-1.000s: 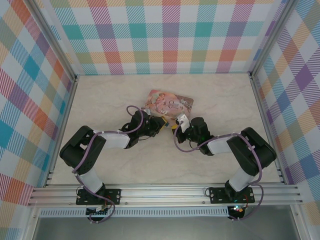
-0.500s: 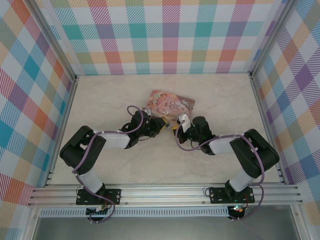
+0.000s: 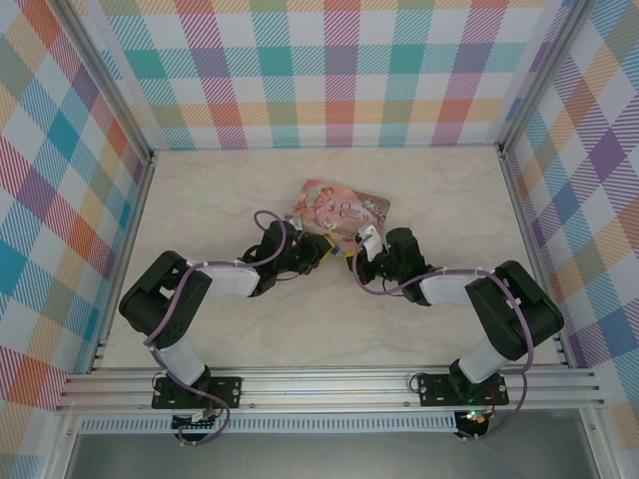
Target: Unlock a padlock with a key
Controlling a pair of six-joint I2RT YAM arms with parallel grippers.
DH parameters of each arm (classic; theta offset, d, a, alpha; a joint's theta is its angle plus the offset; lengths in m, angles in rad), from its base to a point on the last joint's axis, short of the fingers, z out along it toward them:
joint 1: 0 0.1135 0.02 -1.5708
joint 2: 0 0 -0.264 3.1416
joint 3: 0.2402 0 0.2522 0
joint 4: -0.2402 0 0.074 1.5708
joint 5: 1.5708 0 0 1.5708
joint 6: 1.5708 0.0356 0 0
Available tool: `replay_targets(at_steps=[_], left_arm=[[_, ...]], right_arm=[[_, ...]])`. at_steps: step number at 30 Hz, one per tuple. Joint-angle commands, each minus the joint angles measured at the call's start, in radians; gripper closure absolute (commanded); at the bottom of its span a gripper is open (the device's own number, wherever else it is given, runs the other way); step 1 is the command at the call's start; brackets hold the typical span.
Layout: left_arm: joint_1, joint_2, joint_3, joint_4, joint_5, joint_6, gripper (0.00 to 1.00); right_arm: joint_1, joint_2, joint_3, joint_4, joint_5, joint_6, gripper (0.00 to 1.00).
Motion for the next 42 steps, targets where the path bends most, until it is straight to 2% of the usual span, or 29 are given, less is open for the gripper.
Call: replay_targets(at_steps=[1,6,15,20,37,42], left_arm=[[-0.032,0.004,0.015,-0.011,0.107,0.020,0.87],[-0.032,0.007,0.015,0.006,0.110,0.016,0.87],[-0.032,-0.009,-0.006,0.053,0.083,-0.024,0.87],[-0.032,-0.025,-0.016,0.088,0.049,-0.070,0.88],[-0.032,-0.025,-0.014,0.164,0.062,-0.147,0.89],[-0.032,-0.031,-0.020,0.193,0.056,-0.187,0.89]], right_arm=[[0.005,-0.050,0.058,0.109,-0.089,0.024,0.97],[0.005,-0.020,0.076,0.104,-0.129,0.053,0.98],[0.006,0.098,0.015,0.215,-0.106,0.103,0.98],[0.005,0.109,-0.015,0.246,-0.083,0.121,0.99],[0.005,0.175,-0.038,0.374,-0.138,0.222,0.98],[0.005,0.186,-0.058,0.412,-0.121,0.235,0.98]])
